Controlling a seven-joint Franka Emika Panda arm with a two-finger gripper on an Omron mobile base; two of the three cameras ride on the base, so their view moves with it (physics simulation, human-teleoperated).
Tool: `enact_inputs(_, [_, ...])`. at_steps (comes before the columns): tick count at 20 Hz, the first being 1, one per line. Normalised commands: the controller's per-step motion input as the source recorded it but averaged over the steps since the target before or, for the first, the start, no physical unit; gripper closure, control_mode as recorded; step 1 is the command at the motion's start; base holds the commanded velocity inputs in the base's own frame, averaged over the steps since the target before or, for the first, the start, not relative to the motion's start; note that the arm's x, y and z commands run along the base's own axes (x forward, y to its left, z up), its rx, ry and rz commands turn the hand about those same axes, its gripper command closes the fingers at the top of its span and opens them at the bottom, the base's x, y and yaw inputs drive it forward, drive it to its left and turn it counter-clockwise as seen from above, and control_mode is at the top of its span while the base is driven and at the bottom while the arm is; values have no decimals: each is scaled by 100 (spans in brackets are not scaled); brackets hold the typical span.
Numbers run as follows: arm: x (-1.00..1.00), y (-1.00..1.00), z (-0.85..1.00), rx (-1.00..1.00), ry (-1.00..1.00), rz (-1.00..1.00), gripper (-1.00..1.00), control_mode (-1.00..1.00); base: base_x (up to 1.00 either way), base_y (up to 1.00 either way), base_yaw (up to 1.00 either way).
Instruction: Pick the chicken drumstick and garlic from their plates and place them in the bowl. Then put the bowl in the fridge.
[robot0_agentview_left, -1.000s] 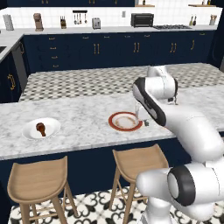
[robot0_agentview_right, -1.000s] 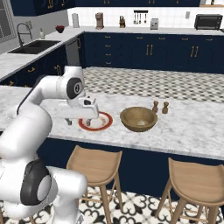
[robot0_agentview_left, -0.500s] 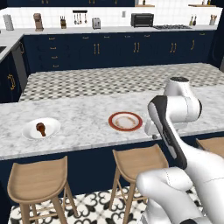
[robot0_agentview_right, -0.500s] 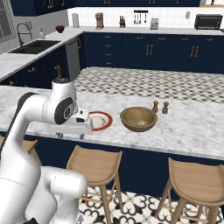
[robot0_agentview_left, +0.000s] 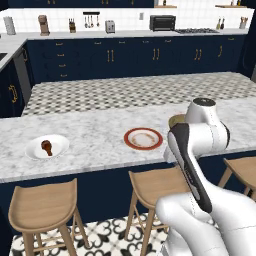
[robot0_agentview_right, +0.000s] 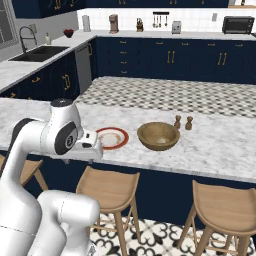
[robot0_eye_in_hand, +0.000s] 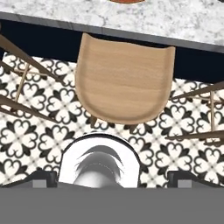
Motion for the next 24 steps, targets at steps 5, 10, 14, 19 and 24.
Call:
enact_inputs(5, [1,19,0,0,0,0,-100,100,0,49,0])
enact_inputs(10, [0,0,0,0,0,0,-100,100,0,100,0])
enact_inputs(14, [0,0,0,0,0,0,-100,100,2,98,0])
enact_inputs(19, [0,0,0,0,0,0,-100,100,19,72,0])
enact_inputs(24, [0,0,0,0,0,0,-100,100,26,60,0])
